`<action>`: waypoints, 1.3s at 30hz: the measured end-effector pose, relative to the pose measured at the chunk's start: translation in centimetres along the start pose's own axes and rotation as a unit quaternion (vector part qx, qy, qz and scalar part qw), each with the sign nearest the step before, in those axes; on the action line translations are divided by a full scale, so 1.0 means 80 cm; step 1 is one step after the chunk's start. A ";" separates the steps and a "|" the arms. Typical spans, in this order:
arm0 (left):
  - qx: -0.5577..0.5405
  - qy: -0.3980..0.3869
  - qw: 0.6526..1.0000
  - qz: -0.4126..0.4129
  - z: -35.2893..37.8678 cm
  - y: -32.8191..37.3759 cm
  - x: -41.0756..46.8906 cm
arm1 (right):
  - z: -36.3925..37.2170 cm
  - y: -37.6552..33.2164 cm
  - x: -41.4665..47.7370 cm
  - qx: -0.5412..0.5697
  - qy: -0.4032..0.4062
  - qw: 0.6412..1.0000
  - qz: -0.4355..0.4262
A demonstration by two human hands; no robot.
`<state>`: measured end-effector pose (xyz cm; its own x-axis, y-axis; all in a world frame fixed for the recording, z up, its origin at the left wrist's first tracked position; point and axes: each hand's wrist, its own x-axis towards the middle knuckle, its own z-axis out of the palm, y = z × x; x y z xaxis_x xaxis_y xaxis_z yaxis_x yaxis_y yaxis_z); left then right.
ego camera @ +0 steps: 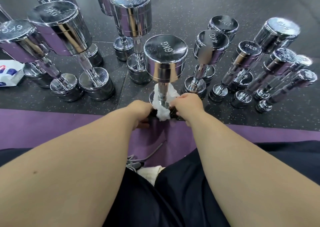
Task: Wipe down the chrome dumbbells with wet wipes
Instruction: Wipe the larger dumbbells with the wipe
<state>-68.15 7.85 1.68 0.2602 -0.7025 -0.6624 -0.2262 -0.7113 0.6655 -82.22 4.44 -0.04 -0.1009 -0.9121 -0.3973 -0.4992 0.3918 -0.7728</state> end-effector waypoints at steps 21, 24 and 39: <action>0.317 0.074 0.921 0.213 -0.016 0.000 0.054 | 0.025 -0.007 0.036 0.027 -0.037 0.995 -0.089; 0.233 0.048 0.949 0.206 -0.021 0.002 0.049 | 0.029 -0.012 0.034 0.041 -0.040 0.995 -0.082; 0.165 0.167 0.943 0.235 -0.004 0.018 0.036 | 0.011 -0.022 0.010 -0.173 0.029 0.975 -0.133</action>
<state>-67.41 4.84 0.85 0.3266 -0.9349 -0.1390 -0.6559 -0.3301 0.6789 -80.64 3.15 0.57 0.0272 -0.9853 -0.1689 -0.7740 0.0861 -0.6273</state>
